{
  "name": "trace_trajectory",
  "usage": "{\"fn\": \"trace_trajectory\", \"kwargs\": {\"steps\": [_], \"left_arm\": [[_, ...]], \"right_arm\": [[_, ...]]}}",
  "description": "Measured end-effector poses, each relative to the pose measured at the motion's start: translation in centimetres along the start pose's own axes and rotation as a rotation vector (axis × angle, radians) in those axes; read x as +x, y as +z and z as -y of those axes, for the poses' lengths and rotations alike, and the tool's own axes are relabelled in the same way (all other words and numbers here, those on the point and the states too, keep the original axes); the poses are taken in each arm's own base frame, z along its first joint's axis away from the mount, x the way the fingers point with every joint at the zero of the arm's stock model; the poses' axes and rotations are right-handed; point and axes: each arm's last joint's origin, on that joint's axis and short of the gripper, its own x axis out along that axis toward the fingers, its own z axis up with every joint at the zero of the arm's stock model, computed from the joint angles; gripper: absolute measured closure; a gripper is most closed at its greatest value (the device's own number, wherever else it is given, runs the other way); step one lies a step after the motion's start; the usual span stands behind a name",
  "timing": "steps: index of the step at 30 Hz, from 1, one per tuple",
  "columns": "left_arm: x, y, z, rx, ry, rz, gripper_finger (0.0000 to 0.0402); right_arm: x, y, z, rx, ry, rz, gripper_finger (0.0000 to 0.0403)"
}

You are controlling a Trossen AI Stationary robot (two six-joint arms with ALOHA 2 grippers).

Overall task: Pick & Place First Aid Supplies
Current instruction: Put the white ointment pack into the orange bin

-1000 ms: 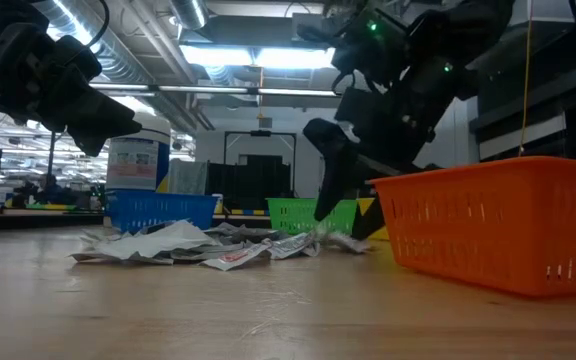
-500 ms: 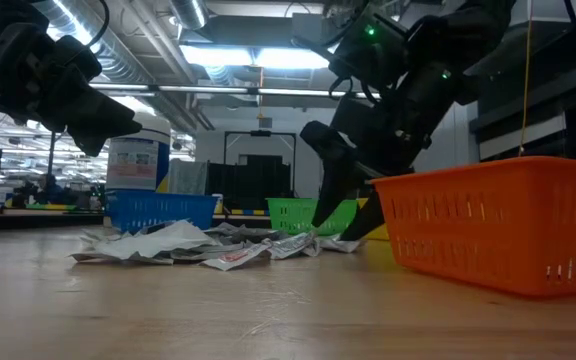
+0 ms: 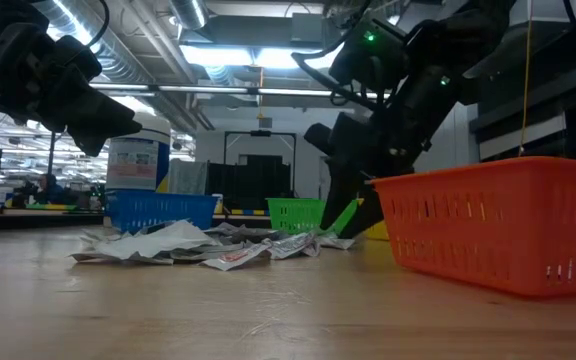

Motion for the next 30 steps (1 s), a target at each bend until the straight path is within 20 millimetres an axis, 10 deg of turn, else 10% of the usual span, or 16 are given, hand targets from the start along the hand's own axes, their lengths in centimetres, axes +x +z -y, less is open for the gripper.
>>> {"fn": "trace_trajectory", "kwargs": {"steps": [30], "left_arm": [[0.0, 0.0, 0.0, 0.0, 0.0, 0.0, 0.0274]], "right_arm": [[1.6, -0.5, -0.3, 0.579, 0.126, 0.058, 0.0298]]}}
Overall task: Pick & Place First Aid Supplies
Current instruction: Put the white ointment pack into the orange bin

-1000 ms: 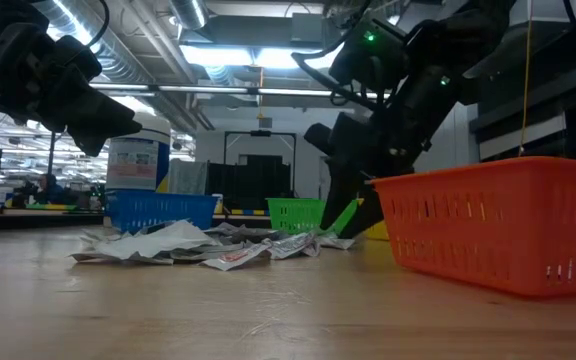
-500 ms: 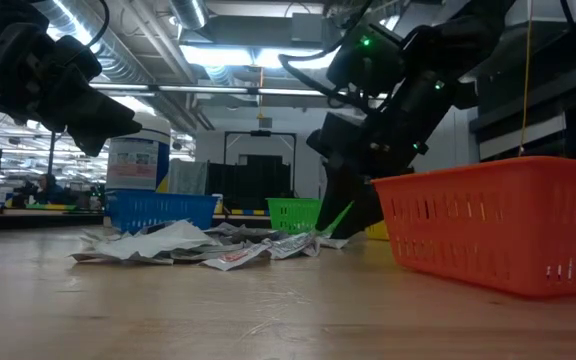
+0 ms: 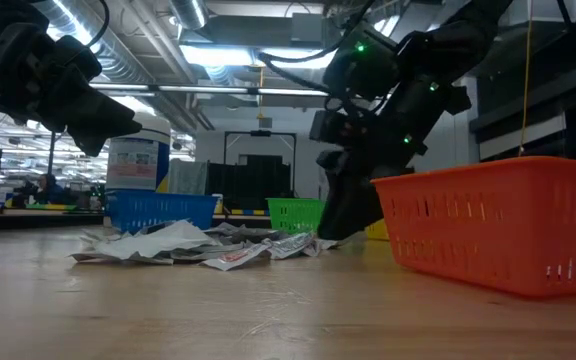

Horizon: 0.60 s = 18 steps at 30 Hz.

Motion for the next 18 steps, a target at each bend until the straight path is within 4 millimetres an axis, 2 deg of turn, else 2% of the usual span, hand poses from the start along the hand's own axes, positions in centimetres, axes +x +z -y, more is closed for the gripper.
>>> {"fn": "trace_trajectory", "kwargs": {"steps": [9, 13, 18], "left_arm": [[0.0, 0.0, 0.0, 0.0, 0.0, 0.0, 0.0274], [0.0, 0.0, 0.0, 0.0, 0.0, 0.0, 0.0274], [0.0, 0.0, 0.0, 0.0, 0.0, 0.001, 0.0274]], "right_arm": [[0.0, 0.0, -0.3, 0.049, 0.066, 0.011, 0.0392], [-0.4, 0.6, -0.3, 0.047, 0.06, 0.016, 0.0394], [-2.0, 1.3, 0.1, 0.044, 0.075, -0.007, 0.0399]]}}
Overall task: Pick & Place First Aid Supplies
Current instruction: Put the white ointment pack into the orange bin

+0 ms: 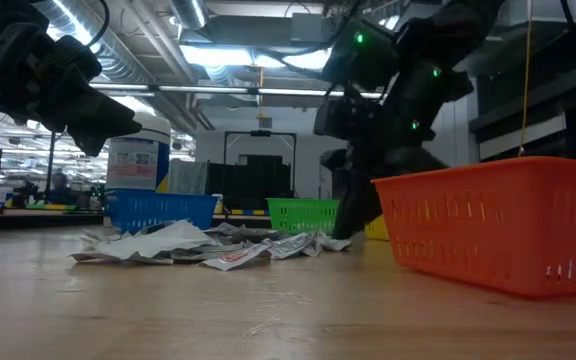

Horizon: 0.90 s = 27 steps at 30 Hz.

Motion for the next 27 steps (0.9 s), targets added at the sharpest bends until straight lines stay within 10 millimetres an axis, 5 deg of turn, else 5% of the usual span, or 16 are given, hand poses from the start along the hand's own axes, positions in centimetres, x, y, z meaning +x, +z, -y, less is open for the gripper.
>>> {"fn": "trace_trajectory", "kwargs": {"steps": [10, 27], "left_arm": [[0.0, 0.0, 0.0, 0.0, -0.001, 0.0, 0.0274], [0.0, 0.0, 0.0, 0.0, 0.0, -0.001, 0.0274]], "right_arm": [[-2.2, 1.3, 1.1, 0.079, 0.003, 0.053, 0.0399], [-2.7, 1.9, 3.7, 0.52, 0.378, 0.213, 0.0401]]}}
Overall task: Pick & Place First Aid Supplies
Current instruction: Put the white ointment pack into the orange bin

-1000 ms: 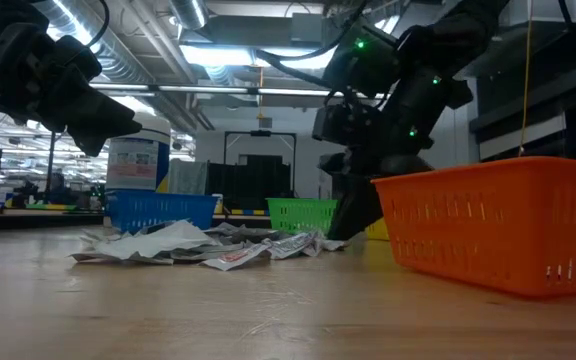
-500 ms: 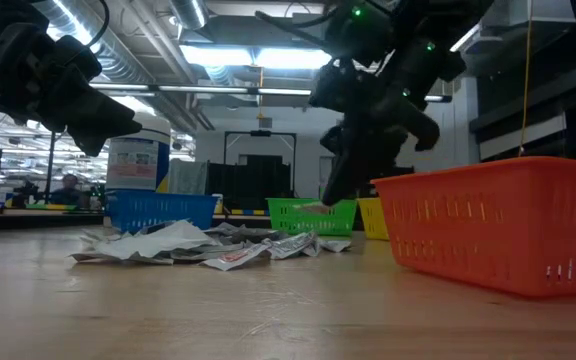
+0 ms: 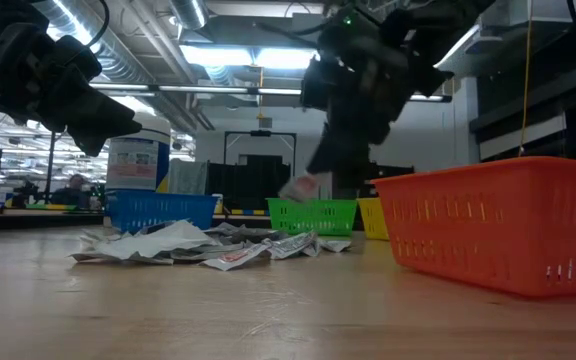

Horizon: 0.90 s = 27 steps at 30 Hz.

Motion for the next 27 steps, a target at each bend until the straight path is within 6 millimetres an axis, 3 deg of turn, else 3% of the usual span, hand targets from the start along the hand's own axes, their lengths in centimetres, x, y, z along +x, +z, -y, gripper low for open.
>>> {"fn": "trace_trajectory", "kwargs": {"steps": [13, 27], "left_arm": [[0.0, 0.0, 0.0, 0.0, 0.0, 0.0, 0.0274], [0.0, 0.0, 0.0, 0.0, 0.0, 0.0, 0.0274]], "right_arm": [[-1.3, 2.8, -0.5, 0.236, 0.479, 0.101, 0.0401], [-1.4, 2.7, -1.9, 0.262, 0.682, -0.019, 0.0401]]}}
